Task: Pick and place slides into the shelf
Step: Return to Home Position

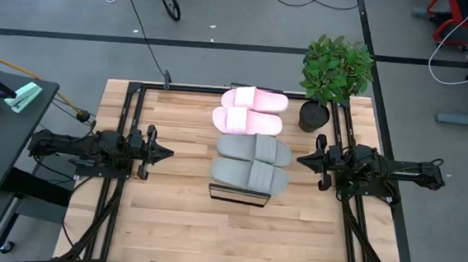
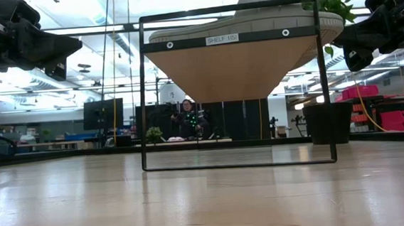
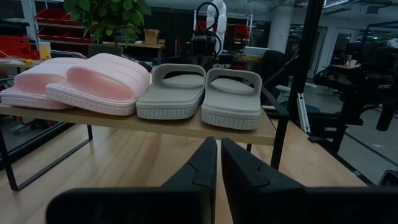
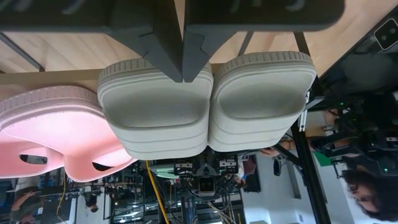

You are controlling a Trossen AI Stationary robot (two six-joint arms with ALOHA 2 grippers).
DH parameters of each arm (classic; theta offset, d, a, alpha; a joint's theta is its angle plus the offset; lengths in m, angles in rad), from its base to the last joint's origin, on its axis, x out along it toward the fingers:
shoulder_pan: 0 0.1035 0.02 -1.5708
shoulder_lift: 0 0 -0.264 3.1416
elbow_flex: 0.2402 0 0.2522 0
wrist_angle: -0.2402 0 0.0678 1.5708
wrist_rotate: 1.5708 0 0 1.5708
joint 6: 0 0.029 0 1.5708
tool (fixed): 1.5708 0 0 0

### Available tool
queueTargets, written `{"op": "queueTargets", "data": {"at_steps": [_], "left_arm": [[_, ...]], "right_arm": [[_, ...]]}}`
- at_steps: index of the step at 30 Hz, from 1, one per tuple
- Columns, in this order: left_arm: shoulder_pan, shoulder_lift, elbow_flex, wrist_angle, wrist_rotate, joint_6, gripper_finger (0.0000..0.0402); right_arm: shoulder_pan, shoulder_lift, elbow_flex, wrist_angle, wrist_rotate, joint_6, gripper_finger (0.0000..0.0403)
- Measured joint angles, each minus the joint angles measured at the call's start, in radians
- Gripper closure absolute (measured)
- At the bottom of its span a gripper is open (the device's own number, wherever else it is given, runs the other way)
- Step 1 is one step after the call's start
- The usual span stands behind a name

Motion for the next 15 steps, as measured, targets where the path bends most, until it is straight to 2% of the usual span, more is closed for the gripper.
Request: {"op": "queueTargets", "data": {"at_steps": [15], "left_arm": [[0.000,0.000,0.000,0.000,0.000,0.001,0.0363]], "right_arm": [[0.000,0.000,0.000,0.000,0.000,0.000,0.0388]]}}
